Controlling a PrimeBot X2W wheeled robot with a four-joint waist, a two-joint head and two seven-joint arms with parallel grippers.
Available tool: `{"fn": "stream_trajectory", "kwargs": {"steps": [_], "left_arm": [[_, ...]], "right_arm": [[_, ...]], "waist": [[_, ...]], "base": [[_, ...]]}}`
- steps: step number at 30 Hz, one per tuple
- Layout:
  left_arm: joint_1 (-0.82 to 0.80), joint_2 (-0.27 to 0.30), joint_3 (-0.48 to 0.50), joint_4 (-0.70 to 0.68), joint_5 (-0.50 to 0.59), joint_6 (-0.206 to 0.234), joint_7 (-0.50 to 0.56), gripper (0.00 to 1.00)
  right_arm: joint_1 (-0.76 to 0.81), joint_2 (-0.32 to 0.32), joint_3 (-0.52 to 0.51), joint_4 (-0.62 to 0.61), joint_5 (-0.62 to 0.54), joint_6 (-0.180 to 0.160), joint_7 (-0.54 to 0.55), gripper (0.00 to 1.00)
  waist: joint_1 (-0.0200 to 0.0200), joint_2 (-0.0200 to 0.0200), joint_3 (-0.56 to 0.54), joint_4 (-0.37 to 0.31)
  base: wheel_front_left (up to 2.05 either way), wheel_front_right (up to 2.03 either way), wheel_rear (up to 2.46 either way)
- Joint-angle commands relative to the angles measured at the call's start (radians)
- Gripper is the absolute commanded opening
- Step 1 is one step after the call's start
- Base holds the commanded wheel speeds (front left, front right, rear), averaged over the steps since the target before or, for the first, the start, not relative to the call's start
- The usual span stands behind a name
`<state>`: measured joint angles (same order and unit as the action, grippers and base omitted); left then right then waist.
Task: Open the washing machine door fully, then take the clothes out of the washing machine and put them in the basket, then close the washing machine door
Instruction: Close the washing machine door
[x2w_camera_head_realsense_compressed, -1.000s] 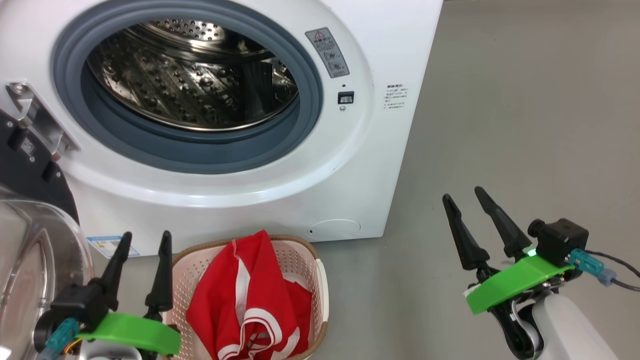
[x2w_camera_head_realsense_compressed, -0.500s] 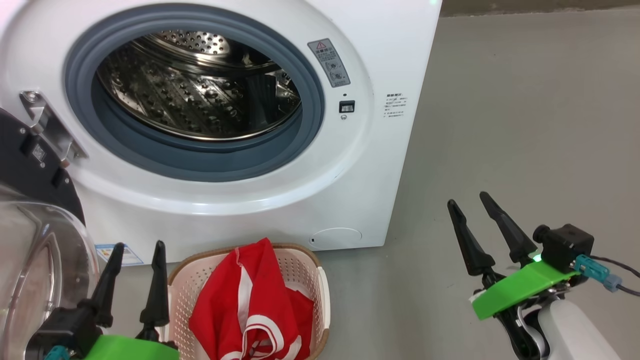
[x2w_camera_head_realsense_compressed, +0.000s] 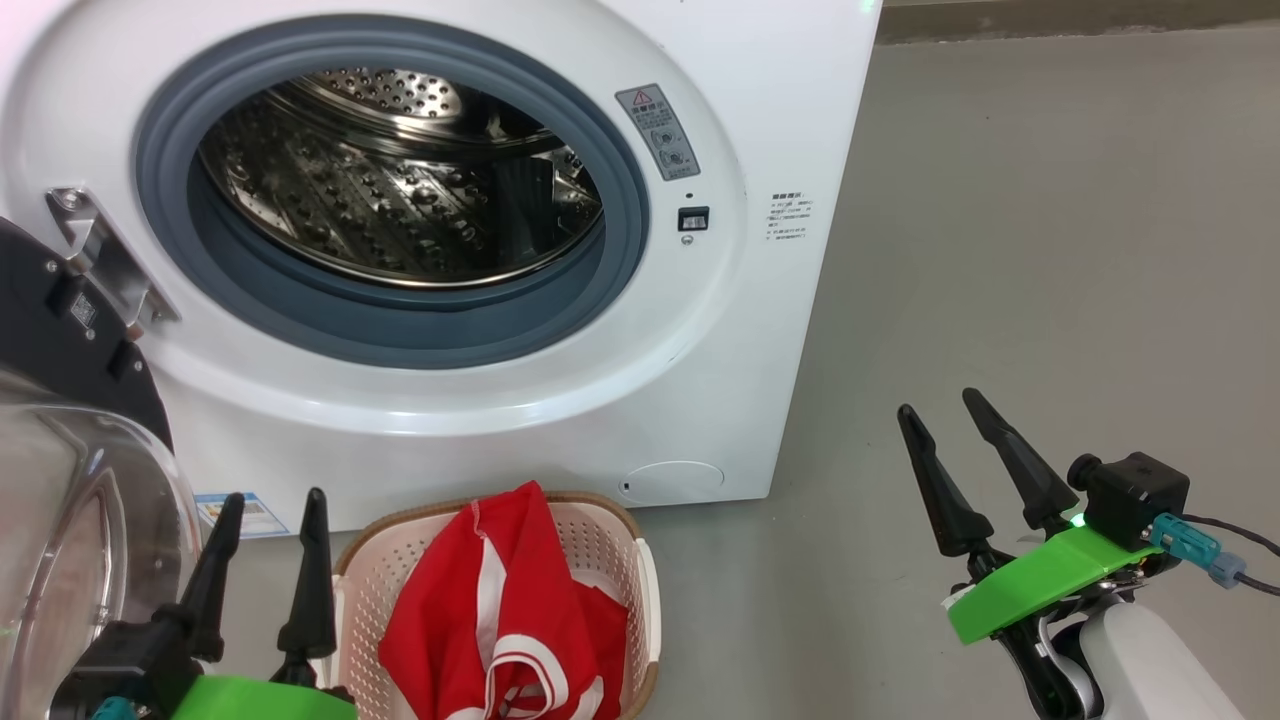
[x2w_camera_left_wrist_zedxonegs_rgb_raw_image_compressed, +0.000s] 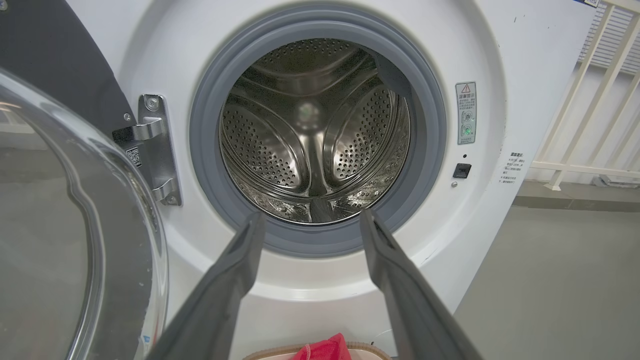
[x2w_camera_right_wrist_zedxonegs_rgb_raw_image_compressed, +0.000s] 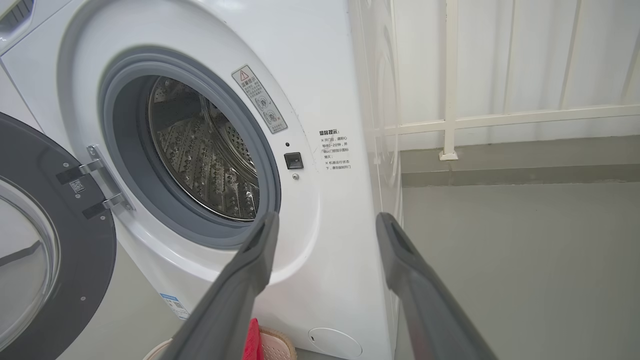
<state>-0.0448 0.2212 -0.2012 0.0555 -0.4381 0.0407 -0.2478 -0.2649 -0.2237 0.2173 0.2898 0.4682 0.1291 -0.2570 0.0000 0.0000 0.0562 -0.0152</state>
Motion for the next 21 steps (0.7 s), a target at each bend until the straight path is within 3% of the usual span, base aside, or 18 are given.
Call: {"fn": "stream_trajectory", "kwargs": {"steps": [1, 21], "left_arm": [[-0.015, 0.018, 0.04, -0.019, -0.003, 0.01, -0.01, 1.0], [-0.014, 0.019, 0.042, -0.011, 0.001, 0.003, -0.013, 1.0]], "right_arm": [[-0.001, -0.008, 0.022, -0.027, -0.01, 0.002, -0.005, 1.0], [0.0, -0.005, 0.023, -0.021, -0.015, 0.002, -0.005, 1.0]], "waist": [[0.0, 0.0, 0.0, 0.0], [0.0, 0.0, -0.003, -0.002]], "base": [[0.0, 0.0, 0.0], [0.0, 0.0, 0.0]]}}
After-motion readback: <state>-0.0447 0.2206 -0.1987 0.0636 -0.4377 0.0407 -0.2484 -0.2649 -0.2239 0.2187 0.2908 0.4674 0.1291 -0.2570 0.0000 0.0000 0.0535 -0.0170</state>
